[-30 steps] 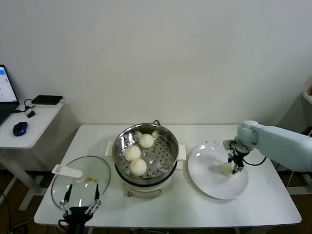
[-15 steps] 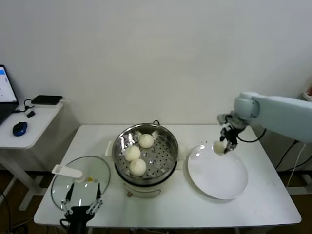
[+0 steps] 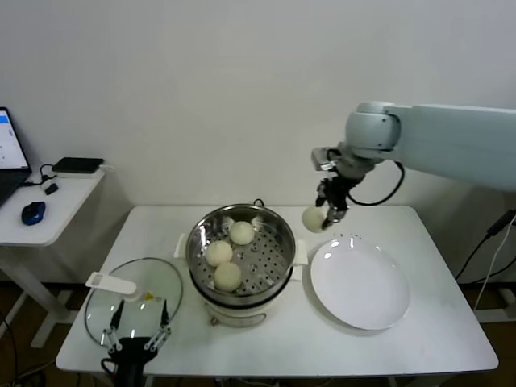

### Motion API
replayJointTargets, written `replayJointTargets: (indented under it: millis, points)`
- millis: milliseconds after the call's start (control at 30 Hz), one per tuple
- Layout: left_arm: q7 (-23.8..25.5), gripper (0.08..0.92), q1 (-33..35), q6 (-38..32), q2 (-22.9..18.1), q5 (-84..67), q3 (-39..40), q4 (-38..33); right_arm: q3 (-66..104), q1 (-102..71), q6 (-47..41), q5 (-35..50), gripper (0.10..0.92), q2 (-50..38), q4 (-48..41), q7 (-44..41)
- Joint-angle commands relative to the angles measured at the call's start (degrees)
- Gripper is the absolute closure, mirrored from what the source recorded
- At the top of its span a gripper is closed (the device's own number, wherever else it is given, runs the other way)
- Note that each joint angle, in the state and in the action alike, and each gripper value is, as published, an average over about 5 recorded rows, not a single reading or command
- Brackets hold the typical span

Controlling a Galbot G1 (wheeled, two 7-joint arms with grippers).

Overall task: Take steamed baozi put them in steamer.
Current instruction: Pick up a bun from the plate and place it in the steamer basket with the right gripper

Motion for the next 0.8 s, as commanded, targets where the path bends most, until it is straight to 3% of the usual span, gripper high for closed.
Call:
replayJointTargets:
  millis: [33, 800]
  points:
    - [0.17, 0.177, -0.23, 0.22, -2.80, -0.01, -0.42, -0.01, 4.36, -4.68, -5.56, 1.94, 0.474, 9.65, 1.96, 4.39]
    - [0.15, 0.177, -0.36, 0.06, -2.80, -0.14, -1.20, 0.55, 9.07, -23.99, -7.88, -10.57, 0.472, 13.71, -6.63, 8.98]
